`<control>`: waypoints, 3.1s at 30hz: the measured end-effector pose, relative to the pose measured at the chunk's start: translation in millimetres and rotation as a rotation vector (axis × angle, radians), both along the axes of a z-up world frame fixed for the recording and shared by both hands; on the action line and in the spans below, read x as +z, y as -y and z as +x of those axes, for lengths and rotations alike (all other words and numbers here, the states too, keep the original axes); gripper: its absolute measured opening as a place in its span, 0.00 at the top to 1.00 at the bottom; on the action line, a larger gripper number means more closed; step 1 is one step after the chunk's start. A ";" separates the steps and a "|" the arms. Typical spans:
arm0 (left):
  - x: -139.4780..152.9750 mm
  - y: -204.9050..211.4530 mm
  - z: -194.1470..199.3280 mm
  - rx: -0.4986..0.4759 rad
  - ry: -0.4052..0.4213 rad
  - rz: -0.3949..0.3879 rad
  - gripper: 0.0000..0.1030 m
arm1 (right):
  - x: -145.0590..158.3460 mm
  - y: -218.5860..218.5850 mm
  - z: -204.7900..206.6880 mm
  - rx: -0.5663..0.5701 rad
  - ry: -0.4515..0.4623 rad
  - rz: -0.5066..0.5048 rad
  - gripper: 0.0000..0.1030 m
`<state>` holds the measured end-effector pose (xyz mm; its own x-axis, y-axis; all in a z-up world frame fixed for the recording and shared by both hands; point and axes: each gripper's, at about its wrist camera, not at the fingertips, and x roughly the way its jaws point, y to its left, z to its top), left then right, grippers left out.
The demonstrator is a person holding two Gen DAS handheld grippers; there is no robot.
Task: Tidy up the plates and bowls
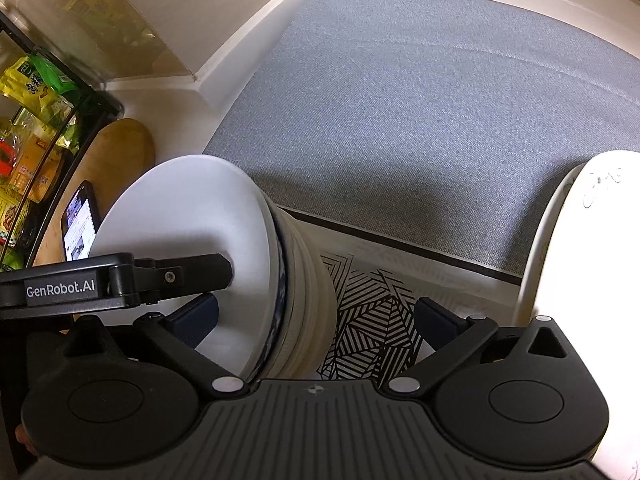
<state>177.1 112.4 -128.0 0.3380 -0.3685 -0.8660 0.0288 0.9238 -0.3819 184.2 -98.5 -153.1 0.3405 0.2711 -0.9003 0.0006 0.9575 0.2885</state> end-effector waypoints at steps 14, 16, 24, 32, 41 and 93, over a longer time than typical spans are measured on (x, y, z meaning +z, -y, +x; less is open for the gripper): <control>0.4 1.4 1.0 -0.002 -0.013 -0.001 0.00 | -1.5 -13.1 5.0 0.069 -0.021 0.029 0.01; 0.3 1.6 1.9 -0.006 -0.010 0.000 0.00 | -1.4 -14.3 7.1 0.070 -0.024 0.032 0.01; -0.9 2.8 4.4 -0.023 -0.006 -0.003 0.00 | -4.1 -8.9 9.0 0.073 -0.045 0.071 0.01; -1.5 3.8 7.4 -0.035 -0.009 -0.003 0.00 | -5.0 -5.3 9.4 0.081 -0.053 0.088 0.00; -1.6 3.8 8.9 -0.038 -0.005 -0.002 0.00 | -4.7 -6.5 10.7 0.096 -0.052 0.091 0.00; -14.3 -17.6 -1.0 0.043 -0.103 -0.269 0.30 | 1.8 27.4 17.5 -0.062 -0.058 0.243 0.37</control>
<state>176.1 130.0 -142.3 0.2736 -0.5769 -0.7696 -0.0599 0.7884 -0.6123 201.7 -125.8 -151.3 0.3130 0.4625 -0.8295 0.0801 0.8574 0.5083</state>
